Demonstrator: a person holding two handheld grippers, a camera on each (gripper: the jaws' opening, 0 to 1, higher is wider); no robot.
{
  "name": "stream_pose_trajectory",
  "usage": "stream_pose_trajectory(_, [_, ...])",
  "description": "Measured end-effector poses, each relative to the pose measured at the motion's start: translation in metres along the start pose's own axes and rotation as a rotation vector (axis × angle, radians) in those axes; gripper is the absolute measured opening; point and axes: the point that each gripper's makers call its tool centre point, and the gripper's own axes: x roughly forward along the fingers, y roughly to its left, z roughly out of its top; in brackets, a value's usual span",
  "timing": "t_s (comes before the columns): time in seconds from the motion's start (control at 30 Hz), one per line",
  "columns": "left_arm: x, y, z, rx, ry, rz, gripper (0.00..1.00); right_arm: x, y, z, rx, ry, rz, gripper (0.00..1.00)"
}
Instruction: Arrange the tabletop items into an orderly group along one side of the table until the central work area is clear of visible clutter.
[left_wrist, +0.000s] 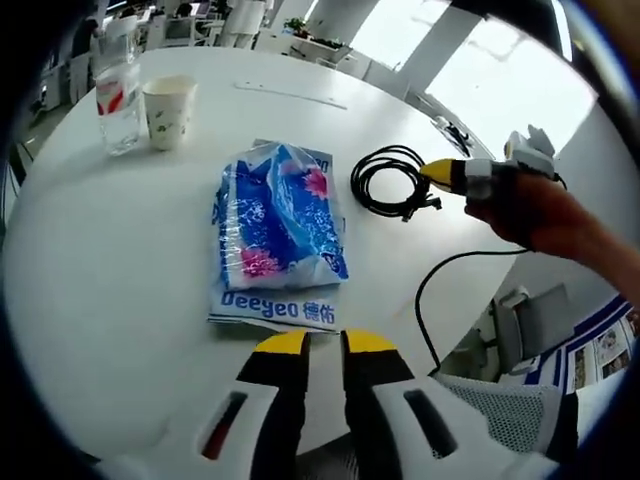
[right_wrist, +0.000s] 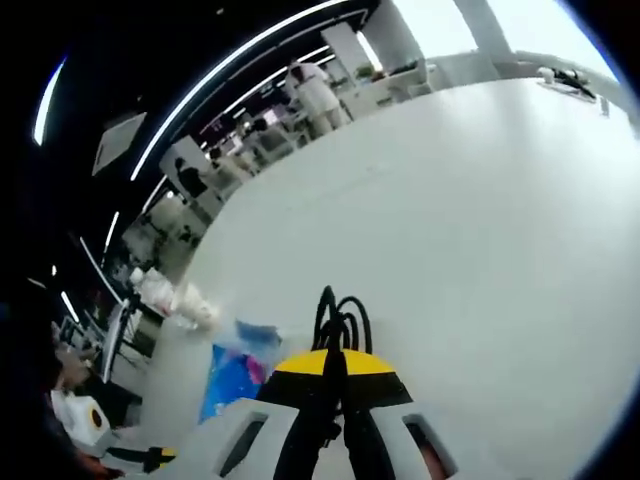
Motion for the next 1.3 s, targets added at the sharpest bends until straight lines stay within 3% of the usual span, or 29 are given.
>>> stream_pose_trajectory(0.4, [-0.011,0.018,-0.002,-0.058,-0.022,0.045,0.11,0.015,-0.034,-0.015,0.015,0.060,-0.066,0.00])
stream_pose_trajectory(0.93, [-0.010,0.022,-0.004,-0.071,-0.012,0.072,0.10,0.020,-0.046,-0.025,0.017,0.086,-0.096,0.00])
stream_pose_trajectory(1.03, [-0.012,0.027,-0.005,-0.043,-0.004,0.102,0.11,0.018,-0.050,-0.032,-0.078,0.123,-0.122,0.01])
stream_pose_trajectory(1.17, [-0.012,0.030,-0.005,-0.061,-0.010,0.105,0.11,0.018,-0.049,-0.029,-0.149,0.125,-0.135,0.04])
stream_pose_trajectory(1.3, [-0.012,0.030,-0.006,-0.070,-0.011,0.108,0.11,0.016,-0.056,-0.023,-0.223,0.136,-0.196,0.17])
